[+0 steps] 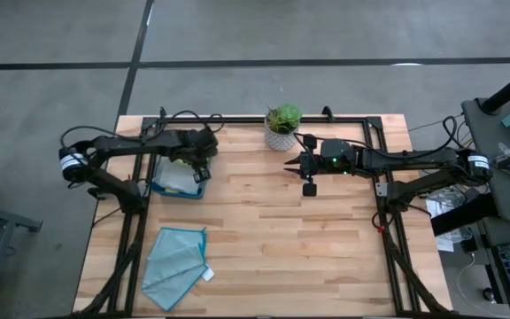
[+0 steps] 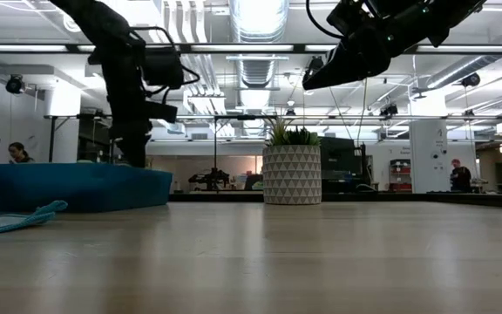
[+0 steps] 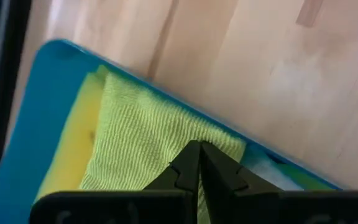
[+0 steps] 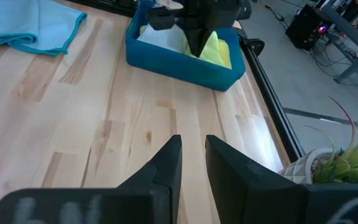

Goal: Fold microfiber towels
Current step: Put the folded green towel into the blue bin

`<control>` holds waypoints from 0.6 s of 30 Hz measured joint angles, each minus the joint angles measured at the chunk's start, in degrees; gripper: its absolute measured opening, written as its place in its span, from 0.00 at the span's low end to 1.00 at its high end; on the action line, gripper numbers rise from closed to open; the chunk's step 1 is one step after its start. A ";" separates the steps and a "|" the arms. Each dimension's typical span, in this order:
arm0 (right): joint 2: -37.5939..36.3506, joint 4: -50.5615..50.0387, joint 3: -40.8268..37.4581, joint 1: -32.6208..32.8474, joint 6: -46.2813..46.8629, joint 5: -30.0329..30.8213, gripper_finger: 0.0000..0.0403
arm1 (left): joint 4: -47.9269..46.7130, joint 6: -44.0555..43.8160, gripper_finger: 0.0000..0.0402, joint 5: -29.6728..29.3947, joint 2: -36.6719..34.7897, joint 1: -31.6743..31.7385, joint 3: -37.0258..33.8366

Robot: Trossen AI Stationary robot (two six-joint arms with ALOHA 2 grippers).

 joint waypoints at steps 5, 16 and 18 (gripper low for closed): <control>0.00 0.02 0.00 0.00 0.00 -0.01 0.15 | -7.59 0.86 0.00 -3.49 -1.57 0.07 4.45; 0.00 -0.17 0.00 0.00 -0.11 -0.01 0.16 | -23.10 -22.67 0.20 0.47 -5.46 8.93 10.60; 0.00 -0.36 0.00 0.00 -0.17 -0.01 0.16 | -23.20 -27.76 0.28 -0.94 -5.34 10.49 10.27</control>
